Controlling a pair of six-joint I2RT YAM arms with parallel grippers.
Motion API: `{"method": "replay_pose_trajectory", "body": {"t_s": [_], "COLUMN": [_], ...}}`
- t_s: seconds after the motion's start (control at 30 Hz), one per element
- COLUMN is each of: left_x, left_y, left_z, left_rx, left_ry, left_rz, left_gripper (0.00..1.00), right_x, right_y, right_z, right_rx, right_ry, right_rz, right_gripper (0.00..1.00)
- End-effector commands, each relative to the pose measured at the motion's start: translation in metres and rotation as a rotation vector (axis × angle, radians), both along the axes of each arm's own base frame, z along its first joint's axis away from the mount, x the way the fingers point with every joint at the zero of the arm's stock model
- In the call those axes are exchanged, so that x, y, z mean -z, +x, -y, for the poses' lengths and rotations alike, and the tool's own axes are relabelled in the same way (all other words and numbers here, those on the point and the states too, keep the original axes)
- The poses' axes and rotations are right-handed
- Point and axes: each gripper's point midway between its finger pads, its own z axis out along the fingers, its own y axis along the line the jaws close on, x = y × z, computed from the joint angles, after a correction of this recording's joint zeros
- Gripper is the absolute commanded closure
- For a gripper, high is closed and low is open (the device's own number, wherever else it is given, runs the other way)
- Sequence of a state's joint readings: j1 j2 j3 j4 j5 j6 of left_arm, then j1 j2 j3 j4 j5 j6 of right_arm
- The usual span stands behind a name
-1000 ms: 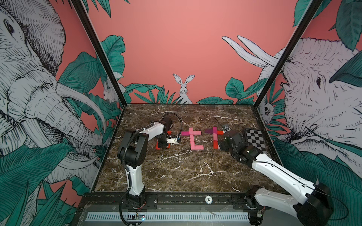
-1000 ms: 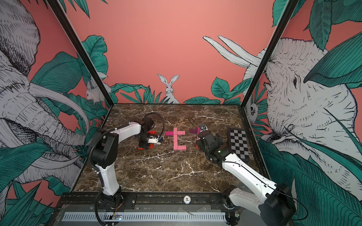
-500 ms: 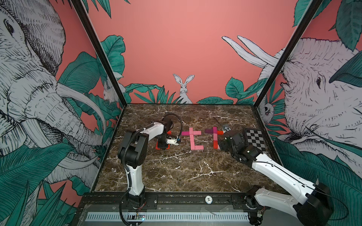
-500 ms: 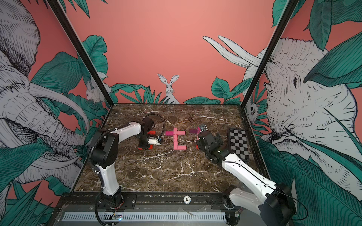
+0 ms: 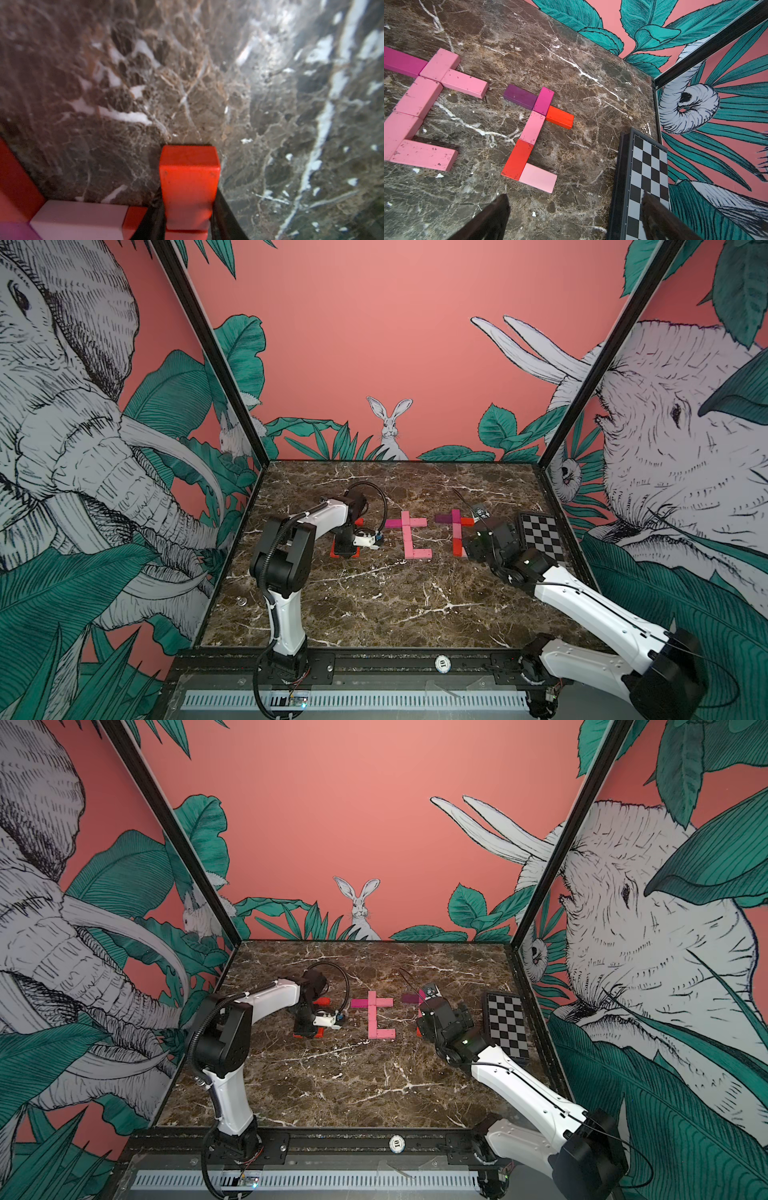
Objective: Assemble the letter t with building blocks
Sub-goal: Assemble the building block at the center of the board.
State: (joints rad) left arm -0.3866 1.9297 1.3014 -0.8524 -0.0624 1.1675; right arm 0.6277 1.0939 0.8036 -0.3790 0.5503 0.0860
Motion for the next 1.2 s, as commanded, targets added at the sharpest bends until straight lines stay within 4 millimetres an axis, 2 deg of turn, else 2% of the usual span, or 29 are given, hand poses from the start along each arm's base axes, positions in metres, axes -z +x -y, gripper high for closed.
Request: {"method": "replay_pose_trajectory", "body": {"t_s": [0.0, 0.47, 1.17], "left_x": [0.01, 0.014, 0.015], "left_y": [-0.019, -0.009, -0.011], "left_z": [-0.01, -0.017, -0.018], "left_rx": [0.033, 0.038, 0.04], "left_ry": [0.046, 0.094, 0.1], "left_rz": [-0.072, -0.028, -0.034], "left_gripper": [1.0, 1.0, 1.0], "right_x": [-0.003, -0.003, -0.003], "right_y": [0.002, 0.003, 0.003], "right_z": [0.003, 0.003, 0.002], "right_rx": [0.015, 0.016, 0.014], "right_ry": [-0.001, 0.001, 0.006], "right_rz": [0.015, 0.015, 0.014], "right_gripper": [0.04, 0.04, 0.04]}}
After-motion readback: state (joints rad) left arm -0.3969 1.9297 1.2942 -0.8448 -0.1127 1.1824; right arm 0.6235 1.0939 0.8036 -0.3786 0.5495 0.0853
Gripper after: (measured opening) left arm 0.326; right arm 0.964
